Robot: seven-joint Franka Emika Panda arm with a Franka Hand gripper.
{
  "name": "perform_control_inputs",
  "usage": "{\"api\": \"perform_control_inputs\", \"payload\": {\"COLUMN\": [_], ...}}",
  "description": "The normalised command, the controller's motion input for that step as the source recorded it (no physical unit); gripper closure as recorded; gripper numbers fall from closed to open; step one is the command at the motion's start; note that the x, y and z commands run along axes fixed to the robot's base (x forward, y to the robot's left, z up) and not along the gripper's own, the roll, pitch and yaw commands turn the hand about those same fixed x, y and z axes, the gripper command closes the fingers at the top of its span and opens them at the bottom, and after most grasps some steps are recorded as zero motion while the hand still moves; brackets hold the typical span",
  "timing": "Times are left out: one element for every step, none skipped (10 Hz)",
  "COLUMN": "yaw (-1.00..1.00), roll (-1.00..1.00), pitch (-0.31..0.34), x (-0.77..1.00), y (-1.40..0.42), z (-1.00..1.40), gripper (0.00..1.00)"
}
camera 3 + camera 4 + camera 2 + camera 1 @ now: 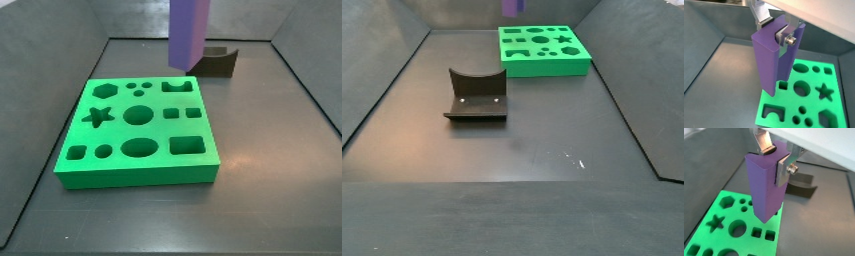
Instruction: Insert the arch object.
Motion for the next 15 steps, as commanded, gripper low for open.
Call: {"api": "perform_control_inputs", "payload": {"yaw": [-0.95, -0.96, -0.95, -0.88, -0.82, -0.81, -0.82, -0.88, -0.93, -0.95, -0.96, -0.91, -0.83, -0.6, -0.36], "roll": [0.0, 0.0, 0.0, 0.0, 0.0, 0.0, 0.0, 0.0, 0.0, 0.0, 0.02, 0.01, 0.0, 0.0, 0.0], "pitch": [0.0, 0.0, 0.0, 0.0, 0.0, 0.0, 0.0, 0.0, 0.0, 0.0, 0.0, 0.0, 0.0, -0.027, -0.059], "x": [0.18, 0.17, 0.16, 0.13, 0.1, 0.09, 0.09, 0.12, 0.13, 0.08, 0.0, -0.03, -0.17, -0.26, -0.22], "y": [0.13, 0.13, 0.14, 0.2, 0.26, 0.27, 0.25, 0.19, 0.15, 0.12, 0.1, 0.13, 0.18, 0.37, 0.21], "z": [-0.14, -0.15, -0.16, -0.17, -0.19, -0.19, -0.19, -0.21, -0.21, -0.24, -0.29, -0.34, -0.37, -0.27, -0.21], "gripper": [1.0, 1.0, 1.0, 1.0, 1.0, 1.0, 1.0, 1.0, 1.0, 1.0, 1.0, 1.0, 1.0, 1.0, 1.0]}}
